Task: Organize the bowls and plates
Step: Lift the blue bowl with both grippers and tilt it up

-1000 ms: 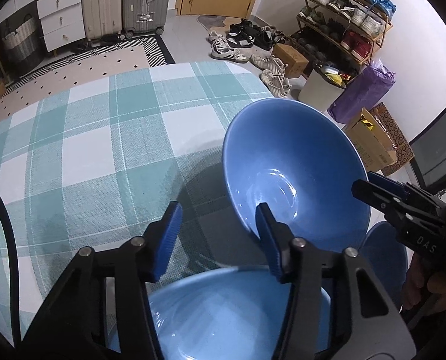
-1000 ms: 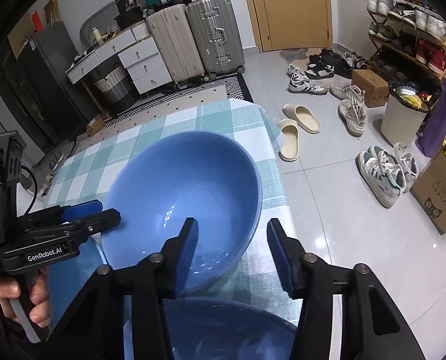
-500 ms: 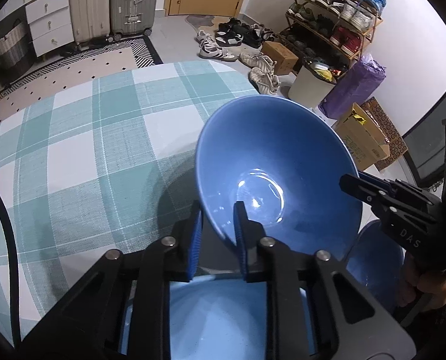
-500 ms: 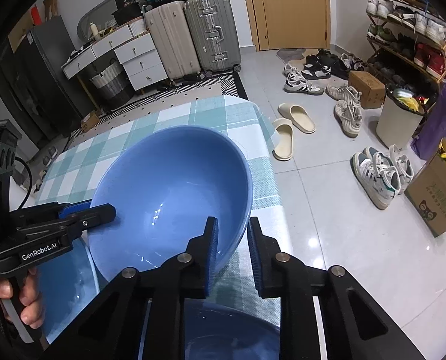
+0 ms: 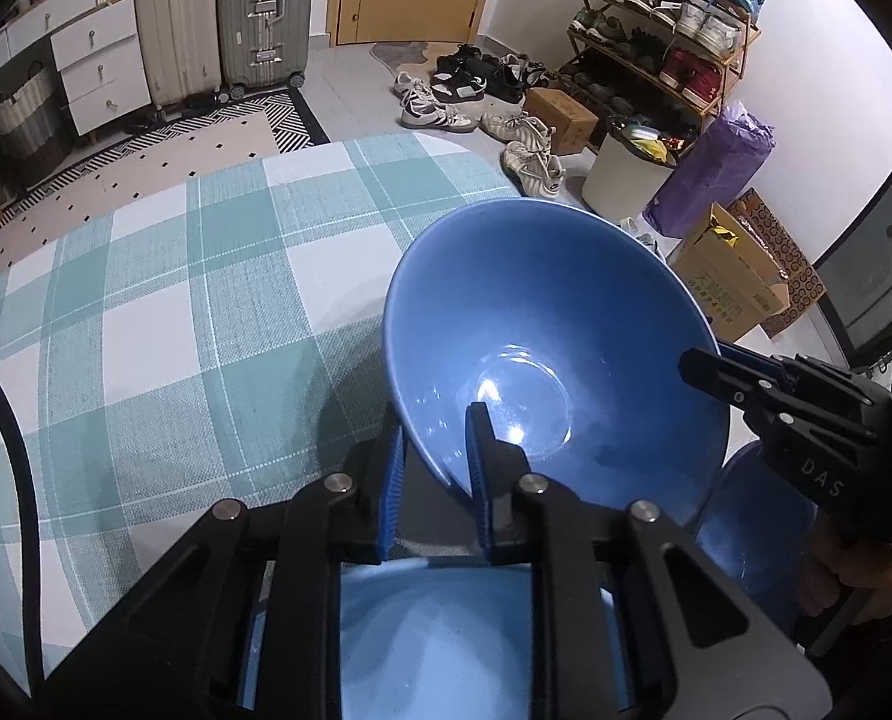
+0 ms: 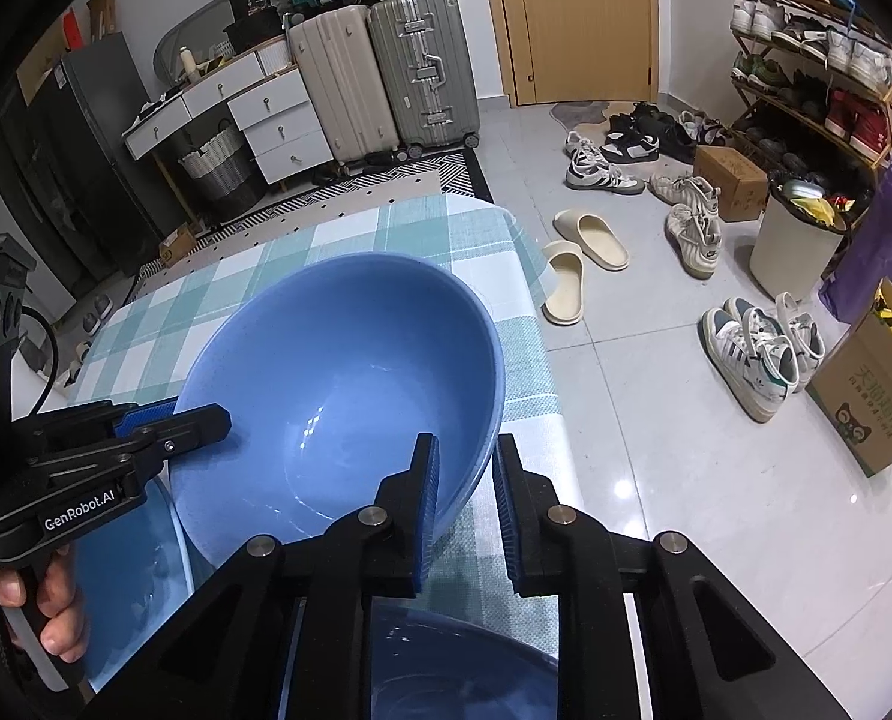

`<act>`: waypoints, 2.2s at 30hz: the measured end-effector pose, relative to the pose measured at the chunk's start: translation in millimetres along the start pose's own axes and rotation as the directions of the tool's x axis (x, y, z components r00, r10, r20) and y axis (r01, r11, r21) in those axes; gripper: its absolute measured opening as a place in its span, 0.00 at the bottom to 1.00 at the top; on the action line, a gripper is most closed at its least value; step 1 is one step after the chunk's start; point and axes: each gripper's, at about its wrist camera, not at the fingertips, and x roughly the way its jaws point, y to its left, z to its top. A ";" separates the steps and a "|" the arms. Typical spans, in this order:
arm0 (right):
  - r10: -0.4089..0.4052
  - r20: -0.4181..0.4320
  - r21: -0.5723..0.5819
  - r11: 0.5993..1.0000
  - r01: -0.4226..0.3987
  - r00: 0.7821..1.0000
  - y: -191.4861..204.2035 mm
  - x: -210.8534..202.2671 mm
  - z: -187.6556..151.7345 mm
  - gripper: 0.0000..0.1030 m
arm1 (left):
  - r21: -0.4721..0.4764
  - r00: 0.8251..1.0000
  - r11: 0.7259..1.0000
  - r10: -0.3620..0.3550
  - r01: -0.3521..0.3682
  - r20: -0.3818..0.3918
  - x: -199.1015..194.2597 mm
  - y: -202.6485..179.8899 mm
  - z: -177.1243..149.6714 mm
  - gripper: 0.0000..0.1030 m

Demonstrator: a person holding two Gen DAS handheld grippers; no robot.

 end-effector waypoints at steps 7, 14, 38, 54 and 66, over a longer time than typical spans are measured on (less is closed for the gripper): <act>-0.010 0.024 -0.008 1.000 0.011 1.000 1.5 -7.8 0.7 0.18 | 0.015 1.000 1.000 0.008 -0.008 0.029 -10.3 -5.9 0.5 0.16; -0.014 0.058 -0.018 1.000 0.015 0.998 3.6 -23.8 1.5 0.18 | 0.018 0.999 1.000 0.005 -0.006 0.052 -26.2 -10.4 1.2 0.16; -0.001 0.174 -0.058 0.998 0.011 0.985 15.8 -97.3 -1.3 0.18 | 0.028 0.990 1.000 0.003 -0.007 0.143 -107.6 -39.3 -14.0 0.16; 0.022 0.219 -0.103 0.995 0.000 0.975 33.3 -135.6 -15.0 0.19 | 0.023 0.981 0.999 0.026 -0.031 0.194 -160.9 -44.0 -41.0 0.16; 0.058 0.225 -0.129 0.991 -0.029 0.973 62.0 -147.2 -27.6 0.19 | 0.000 0.976 0.999 0.041 -0.042 0.216 -196.4 -25.9 -66.4 0.16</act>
